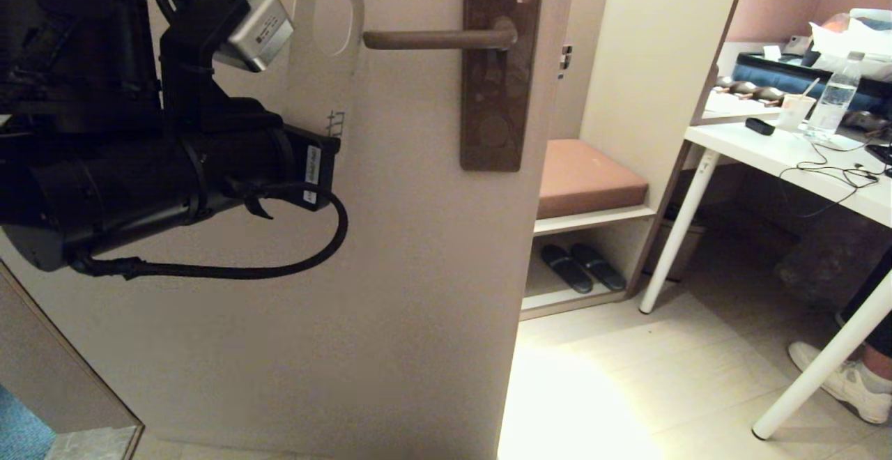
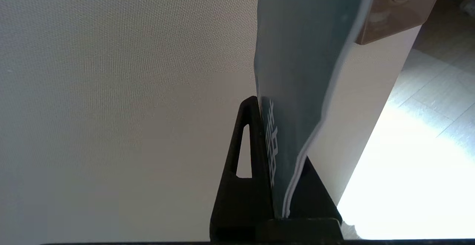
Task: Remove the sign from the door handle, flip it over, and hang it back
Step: Hang the sign back with the other side facing out
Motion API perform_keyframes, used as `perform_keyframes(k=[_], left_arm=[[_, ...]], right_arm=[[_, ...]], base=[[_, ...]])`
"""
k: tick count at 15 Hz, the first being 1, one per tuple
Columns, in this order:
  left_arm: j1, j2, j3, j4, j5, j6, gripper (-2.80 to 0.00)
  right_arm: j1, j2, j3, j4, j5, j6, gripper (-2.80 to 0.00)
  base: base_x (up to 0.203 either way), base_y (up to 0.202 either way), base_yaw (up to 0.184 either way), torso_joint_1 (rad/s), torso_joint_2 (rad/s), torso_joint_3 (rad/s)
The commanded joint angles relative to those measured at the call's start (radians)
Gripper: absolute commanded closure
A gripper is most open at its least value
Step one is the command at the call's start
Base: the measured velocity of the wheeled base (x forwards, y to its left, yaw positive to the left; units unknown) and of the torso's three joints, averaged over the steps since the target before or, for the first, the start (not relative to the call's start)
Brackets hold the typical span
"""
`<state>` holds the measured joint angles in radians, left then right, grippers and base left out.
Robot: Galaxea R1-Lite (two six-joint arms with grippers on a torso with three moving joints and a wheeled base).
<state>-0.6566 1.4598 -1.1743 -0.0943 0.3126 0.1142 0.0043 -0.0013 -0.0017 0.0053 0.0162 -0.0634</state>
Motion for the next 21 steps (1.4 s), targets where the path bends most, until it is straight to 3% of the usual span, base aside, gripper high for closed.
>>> perform_keyframes(k=[1, 21], left_arm=[[0.003, 0.01, -0.005, -0.001, 0.002, 0.0, 0.0], [0.035, 0.082, -0.035, -0.005, 0.007, -0.008, 0.0]], right_arm=[[0.0, 0.001, 0.0, -0.001, 0.001, -0.001, 0.0], [0.0, 0.001, 0.0, 0.001, 0.001, -0.001, 0.0]], base=[[0.0, 0.0, 0.0, 0.0, 0.0, 0.0], [0.0, 0.0, 0.0, 0.0, 0.0, 0.0]])
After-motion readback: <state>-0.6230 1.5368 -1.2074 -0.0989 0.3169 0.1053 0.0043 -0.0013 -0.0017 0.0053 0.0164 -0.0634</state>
